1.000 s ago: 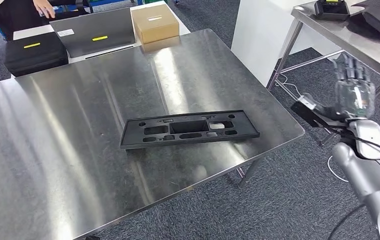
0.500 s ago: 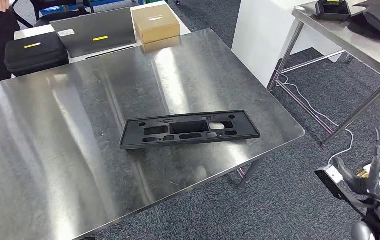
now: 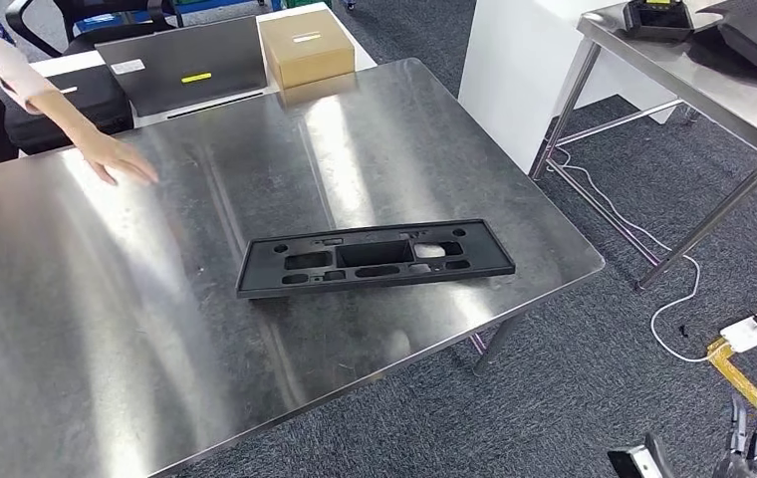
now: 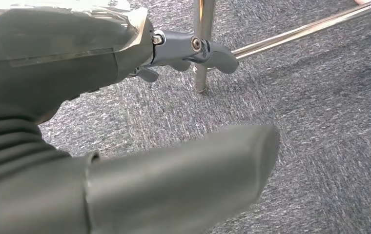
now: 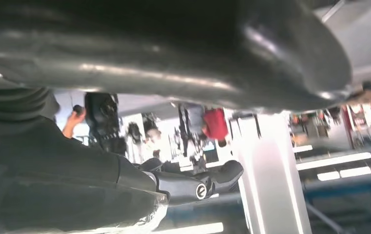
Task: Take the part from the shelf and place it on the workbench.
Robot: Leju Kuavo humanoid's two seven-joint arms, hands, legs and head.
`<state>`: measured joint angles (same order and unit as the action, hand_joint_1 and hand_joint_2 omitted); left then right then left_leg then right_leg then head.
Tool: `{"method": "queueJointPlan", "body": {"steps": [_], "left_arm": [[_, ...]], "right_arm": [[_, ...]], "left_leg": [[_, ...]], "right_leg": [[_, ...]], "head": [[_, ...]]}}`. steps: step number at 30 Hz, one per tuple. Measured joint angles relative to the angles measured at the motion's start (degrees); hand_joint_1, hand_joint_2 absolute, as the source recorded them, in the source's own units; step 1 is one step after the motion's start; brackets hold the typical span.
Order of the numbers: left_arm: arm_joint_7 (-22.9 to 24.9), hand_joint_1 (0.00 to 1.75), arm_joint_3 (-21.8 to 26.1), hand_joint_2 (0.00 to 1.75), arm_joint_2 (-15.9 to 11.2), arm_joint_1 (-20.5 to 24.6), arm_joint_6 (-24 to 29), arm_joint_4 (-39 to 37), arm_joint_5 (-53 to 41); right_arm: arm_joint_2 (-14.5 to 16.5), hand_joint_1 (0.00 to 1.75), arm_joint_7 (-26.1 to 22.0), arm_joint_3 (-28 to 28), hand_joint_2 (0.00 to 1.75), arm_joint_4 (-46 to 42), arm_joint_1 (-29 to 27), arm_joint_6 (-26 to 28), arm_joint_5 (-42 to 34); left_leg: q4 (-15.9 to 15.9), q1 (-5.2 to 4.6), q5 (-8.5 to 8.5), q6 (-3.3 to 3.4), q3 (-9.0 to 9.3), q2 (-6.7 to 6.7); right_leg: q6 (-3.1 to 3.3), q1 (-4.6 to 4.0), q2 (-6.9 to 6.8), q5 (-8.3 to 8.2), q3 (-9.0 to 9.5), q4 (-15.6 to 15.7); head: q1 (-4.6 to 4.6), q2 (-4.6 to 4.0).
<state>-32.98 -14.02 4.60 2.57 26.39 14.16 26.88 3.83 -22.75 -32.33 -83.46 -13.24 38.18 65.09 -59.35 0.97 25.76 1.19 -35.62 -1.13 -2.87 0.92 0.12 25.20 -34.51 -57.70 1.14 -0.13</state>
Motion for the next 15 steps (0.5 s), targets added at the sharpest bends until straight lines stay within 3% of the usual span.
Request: {"method": "queueJointPlan", "body": {"steps": [4,9,13,15], "left_arm": [[1.53,0.0,0.11,0.0,-0.06,-0.03,-0.6,-0.26,-0.09],[4.4,0.0,-0.01,0.0,-0.62,0.03,-2.67,-0.47,-1.37],[6.94,0.0,-0.89,0.0,-1.27,-0.04,-3.82,-0.83,-3.23],[8.29,0.0,-1.74,0.0,-1.59,-0.06,-4.57,-0.97,-4.15]], "right_arm": [[3.3,0.0,-3.89,-8.15,0.0,9.94,3.24,-0.07,-1.3],[2.27,0.0,1.29,-15.48,0.0,29.61,8.46,-3.99,-0.73],[-0.9,0.0,5.04,-18.09,1.75,46.13,11.47,-11.39,-1.73],[-2.45,0.0,6.07,-19.1,1.75,53.02,12.5,-16.4,-3.01]], "left_leg": [[0.0,-0.03,-0.01,0.01,0.05,-0.01],[-0.01,-0.04,-0.01,0.02,0.12,0.0],[-0.01,-0.03,0.0,0.02,0.13,0.0],[-0.01,-0.02,0.01,0.02,0.13,0.0]], "right_leg": [[0.0,0.04,0.0,0.0,0.07,0.0],[-0.02,0.04,0.01,-0.01,0.14,0.01],[-0.02,0.04,0.02,-0.01,0.14,0.01],[-0.01,0.04,0.01,0.01,0.14,0.01]], "head": [[-0.01,0.0],[-0.01,0.0],[0.02,0.0],[0.0,0.0]]}}
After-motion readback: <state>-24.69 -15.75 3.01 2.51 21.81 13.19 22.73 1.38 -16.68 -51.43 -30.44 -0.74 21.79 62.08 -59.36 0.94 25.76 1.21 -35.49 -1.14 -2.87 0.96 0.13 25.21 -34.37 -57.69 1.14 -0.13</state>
